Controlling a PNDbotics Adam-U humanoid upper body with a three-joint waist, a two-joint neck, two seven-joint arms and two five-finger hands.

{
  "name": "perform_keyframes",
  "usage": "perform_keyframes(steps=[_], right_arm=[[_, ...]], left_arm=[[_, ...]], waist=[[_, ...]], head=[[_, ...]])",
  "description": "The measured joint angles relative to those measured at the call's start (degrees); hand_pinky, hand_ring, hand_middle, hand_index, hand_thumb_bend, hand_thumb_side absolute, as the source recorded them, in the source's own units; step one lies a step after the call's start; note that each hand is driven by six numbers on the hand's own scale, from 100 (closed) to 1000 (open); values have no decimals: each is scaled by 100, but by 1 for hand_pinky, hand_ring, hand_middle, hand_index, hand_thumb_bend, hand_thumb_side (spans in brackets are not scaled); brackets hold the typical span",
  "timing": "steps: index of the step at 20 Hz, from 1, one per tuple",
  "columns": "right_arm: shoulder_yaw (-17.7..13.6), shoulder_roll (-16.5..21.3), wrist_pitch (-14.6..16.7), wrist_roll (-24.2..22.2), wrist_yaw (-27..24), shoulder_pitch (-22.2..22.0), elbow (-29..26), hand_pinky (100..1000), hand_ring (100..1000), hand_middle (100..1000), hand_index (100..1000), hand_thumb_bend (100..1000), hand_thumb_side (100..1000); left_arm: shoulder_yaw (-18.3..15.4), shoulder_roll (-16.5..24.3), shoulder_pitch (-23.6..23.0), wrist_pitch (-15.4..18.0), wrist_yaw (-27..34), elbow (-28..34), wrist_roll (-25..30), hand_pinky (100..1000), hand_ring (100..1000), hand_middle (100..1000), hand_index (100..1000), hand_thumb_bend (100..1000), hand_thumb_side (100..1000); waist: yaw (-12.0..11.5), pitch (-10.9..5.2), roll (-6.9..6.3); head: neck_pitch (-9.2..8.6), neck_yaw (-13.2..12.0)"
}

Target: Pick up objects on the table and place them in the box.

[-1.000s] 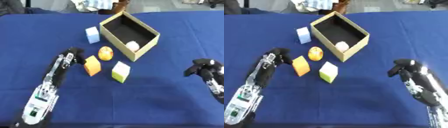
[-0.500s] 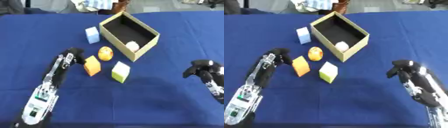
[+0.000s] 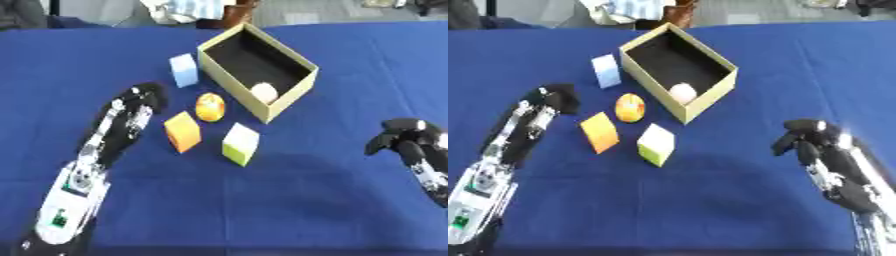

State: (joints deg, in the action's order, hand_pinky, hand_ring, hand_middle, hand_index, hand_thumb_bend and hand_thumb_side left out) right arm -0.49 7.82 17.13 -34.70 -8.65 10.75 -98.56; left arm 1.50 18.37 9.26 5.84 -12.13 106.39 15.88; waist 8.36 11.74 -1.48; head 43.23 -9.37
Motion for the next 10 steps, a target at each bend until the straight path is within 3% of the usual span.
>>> perform_keyframes(steps=[6,10], right_arm=[[0,3,1,2,5,-17,0,585,616,551,766,100,463],[0,10,8,9,13,-20,0,585,616,551,766,100,462]], left_arm=[[167,757,405,-215,-1003,134,692,848,837,818,927,100,478],[433,1199,707,-315,-1419,91,948,852,837,822,933,100,492]], waist=[[18,-31,-1],[36,-49,-1]], head=[[-5,44],[-5,48]])
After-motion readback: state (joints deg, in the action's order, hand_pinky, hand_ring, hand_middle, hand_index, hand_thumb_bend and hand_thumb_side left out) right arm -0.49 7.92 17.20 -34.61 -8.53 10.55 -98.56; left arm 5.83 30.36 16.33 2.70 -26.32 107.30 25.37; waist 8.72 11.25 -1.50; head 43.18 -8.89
